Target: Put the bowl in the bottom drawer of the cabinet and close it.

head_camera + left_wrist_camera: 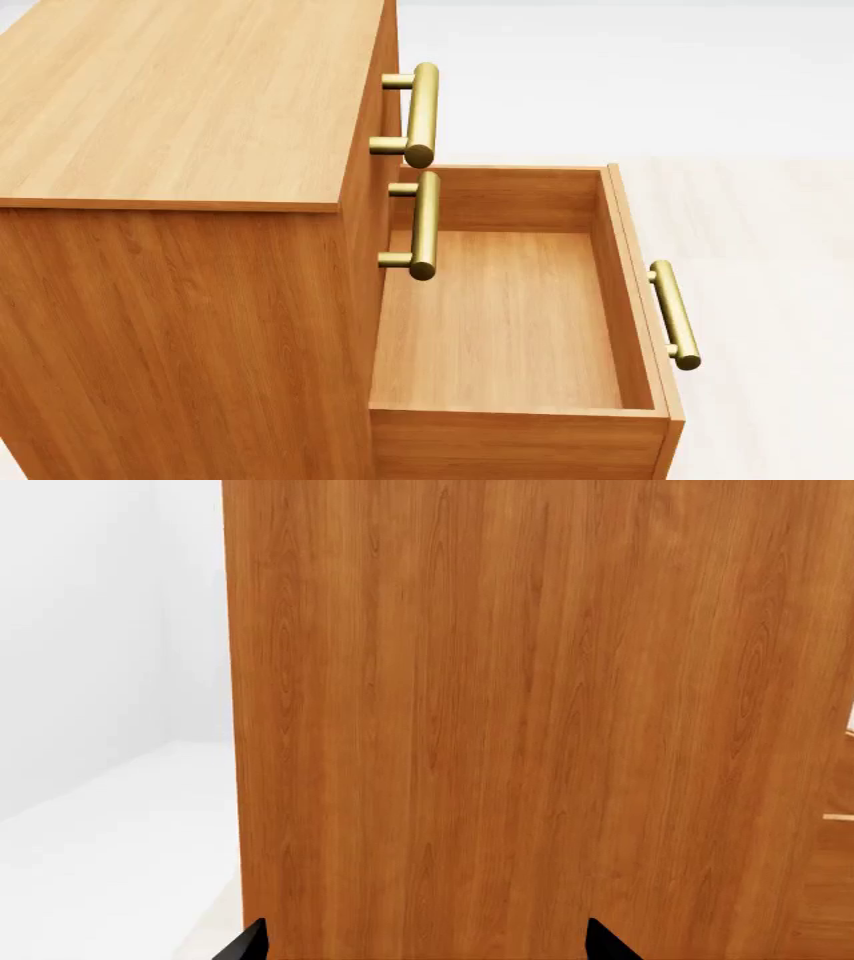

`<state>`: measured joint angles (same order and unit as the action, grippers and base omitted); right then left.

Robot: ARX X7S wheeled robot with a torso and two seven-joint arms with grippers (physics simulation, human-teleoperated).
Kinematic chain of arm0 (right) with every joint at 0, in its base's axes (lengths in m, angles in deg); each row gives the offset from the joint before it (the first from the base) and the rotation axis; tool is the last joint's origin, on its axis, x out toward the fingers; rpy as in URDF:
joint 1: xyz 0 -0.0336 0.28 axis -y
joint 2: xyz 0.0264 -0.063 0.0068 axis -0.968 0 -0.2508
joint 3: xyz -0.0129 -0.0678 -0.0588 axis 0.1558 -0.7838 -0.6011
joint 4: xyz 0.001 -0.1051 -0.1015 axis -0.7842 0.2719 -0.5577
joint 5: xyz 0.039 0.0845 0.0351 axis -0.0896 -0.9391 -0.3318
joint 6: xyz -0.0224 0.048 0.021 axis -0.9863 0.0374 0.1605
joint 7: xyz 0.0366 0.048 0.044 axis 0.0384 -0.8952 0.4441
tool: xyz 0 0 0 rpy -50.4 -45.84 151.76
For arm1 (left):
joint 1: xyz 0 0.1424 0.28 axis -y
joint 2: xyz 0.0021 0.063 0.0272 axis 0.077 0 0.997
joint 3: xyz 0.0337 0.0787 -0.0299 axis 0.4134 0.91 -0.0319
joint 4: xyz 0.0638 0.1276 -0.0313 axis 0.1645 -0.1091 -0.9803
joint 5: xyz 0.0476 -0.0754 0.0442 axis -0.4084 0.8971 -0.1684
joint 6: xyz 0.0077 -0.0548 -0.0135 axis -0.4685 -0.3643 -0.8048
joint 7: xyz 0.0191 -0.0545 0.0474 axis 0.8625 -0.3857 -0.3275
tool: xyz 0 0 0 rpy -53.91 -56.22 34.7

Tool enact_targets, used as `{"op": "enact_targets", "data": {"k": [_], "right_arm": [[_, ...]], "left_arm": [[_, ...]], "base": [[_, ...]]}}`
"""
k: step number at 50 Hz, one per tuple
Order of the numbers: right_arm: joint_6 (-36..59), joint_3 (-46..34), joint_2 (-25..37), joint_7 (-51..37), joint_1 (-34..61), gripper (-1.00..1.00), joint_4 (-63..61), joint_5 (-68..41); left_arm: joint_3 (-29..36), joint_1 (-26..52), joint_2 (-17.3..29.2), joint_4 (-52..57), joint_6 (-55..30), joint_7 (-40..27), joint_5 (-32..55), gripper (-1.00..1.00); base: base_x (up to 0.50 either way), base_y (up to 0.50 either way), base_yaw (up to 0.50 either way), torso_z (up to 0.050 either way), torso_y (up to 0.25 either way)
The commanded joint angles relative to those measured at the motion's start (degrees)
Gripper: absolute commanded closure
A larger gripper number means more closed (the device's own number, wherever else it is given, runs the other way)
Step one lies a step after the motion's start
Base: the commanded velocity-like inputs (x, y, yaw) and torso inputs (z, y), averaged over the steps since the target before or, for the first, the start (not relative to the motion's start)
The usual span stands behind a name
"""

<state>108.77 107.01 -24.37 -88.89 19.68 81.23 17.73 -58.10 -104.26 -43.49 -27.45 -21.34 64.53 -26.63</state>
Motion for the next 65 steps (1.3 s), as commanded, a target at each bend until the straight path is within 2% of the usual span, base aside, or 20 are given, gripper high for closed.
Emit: {"op": "enact_targets", "data": {"k": [1,37,38,58,65], "right_arm": [[-0.1,-0.5,-0.2,0.6,-0.4,-1.00,0.8,-0.1],[-0.7,0.8,-0.5,2.4,0.0,-1.00,4.7,-1.3],[-1.1,0.1,-0.4,3.3,-0.3,1.00,4.5,-1.4],[-2.1,-0.2,-0.7,8.5,-1.4,1.00,0.6,-4.5],[-0.4,-2.8,-0.3,9.1,-1.1,1.00,-7.4,-5.9]], "left_arm": [[0.1,-0.2,0.2,0.5,-0.2,-0.3,0.0,-1.00],[0.5,0.4,0.3,-0.7,0.6,-0.5,0.2,-1.00],[0.5,0.4,0.3,-0.7,0.6,-0.5,0.2,-1.00],[0.7,-0.1,0.7,0.8,-0.2,-1.4,-0.2,-1.00],[0.7,-0.2,0.8,1.0,-0.3,-1.5,-0.2,-1.00]], "base": [[0.00,0.00,0.00,0.000,0.000],[0.00,0.00,0.00,0.000,0.000],[0.00,0.00,0.00,0.000,0.000],[0.00,0.00,0.00,0.000,0.000],[0.00,0.00,0.00,0.000,0.000]]}}
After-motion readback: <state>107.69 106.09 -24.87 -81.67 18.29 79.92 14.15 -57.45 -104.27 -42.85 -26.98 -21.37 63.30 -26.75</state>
